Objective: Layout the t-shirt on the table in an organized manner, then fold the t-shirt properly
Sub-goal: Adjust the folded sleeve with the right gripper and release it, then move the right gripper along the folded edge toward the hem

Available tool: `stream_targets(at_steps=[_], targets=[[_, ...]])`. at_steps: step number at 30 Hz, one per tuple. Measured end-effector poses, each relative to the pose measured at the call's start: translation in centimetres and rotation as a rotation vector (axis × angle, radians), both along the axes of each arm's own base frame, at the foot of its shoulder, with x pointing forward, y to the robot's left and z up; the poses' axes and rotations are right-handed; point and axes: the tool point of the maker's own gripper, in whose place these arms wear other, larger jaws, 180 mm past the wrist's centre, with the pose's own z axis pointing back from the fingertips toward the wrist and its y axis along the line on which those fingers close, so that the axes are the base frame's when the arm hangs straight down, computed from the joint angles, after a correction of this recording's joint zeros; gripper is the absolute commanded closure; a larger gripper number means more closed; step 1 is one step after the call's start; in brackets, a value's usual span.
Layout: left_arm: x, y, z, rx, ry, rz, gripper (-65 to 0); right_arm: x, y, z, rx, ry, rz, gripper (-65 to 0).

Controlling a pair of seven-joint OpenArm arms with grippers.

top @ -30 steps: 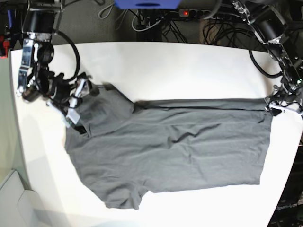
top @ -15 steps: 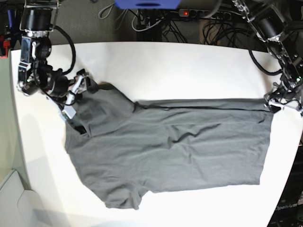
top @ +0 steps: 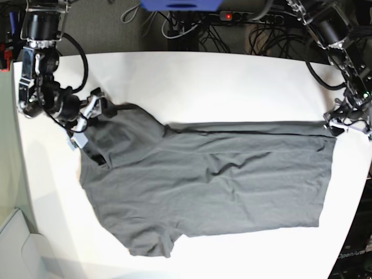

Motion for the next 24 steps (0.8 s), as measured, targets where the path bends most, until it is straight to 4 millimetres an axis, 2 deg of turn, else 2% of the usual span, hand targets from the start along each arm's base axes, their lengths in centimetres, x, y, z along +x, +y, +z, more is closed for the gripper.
stream_targets(at_steps=[4,13,16,19,22,24], targets=[[-0.3,0.0,-0.2,0.001,0.006,0.001,-43.8,0.8,0.2,0.1,0.03,-0.034,-0.019,-43.4],[-0.6,0.0,-0.4,-0.002,0.012,0.001,-43.8,1.0,0.7,-0.5,0.097,-0.04,-0.055,-41.8],[-0.6,0.0,-0.4,-0.001,0.011,0.001,-43.8,0.8,1.6,-0.6,0.126,-0.049,-0.066,-33.8],[-0.6,0.0,-0.4,-0.002,0.01,0.001,-43.8,0.3,2.9,-1.0,0.17,-0.045,-0.075,-20.6],[-0.6,0.0,-0.4,-0.001,0.01,0.001,-43.8,-0.3,3.3,-1.4,0.17,-0.025,-0.06,-6.5],[-0.5,0.0,-0.3,0.001,0.007,0.0,-43.8,-0.8,4.1,-1.6,0.173,-0.014,-0.035,-0.5]])
